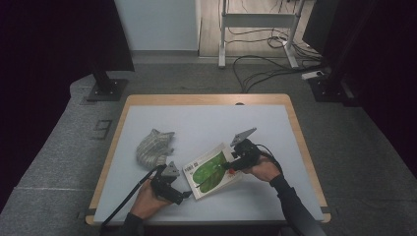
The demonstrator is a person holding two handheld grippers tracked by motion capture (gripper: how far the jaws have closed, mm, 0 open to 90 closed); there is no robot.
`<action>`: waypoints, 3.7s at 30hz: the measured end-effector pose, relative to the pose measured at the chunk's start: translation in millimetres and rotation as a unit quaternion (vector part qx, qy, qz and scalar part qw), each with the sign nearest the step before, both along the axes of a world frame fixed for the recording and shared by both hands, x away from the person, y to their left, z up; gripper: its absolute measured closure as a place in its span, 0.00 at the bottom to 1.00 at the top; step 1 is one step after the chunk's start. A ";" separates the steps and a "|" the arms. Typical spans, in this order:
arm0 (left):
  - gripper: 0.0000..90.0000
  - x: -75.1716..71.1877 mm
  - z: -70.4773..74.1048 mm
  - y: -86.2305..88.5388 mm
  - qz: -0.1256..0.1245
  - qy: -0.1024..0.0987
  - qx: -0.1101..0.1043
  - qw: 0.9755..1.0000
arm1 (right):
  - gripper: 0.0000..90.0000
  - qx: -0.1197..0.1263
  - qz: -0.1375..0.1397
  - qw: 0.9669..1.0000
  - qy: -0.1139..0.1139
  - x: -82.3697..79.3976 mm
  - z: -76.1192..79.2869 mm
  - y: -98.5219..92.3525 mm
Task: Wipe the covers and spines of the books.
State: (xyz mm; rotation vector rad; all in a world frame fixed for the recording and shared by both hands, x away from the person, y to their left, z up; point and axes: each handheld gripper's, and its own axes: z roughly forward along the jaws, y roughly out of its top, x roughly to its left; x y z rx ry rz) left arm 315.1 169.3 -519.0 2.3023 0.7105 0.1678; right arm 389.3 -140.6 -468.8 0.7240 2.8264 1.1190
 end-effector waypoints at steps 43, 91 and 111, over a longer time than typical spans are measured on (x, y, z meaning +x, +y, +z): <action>0.07 15.8 9.6 -29.2 -0.025 0.028 -0.025 0.999 | 0.70 0.038 -0.002 0.999 -0.009 -33.2 -5.0 -35.2; 0.68 22.6 63.8 -15.9 0.026 -0.009 -0.064 0.998 | 0.58 0.070 -0.113 0.991 -0.026 -16.5 6.4 -29.1; 0.70 33.6 72.9 -8.5 0.039 -0.049 -0.044 0.997 | 0.60 0.075 -0.120 0.987 -0.078 -8.1 9.3 -15.5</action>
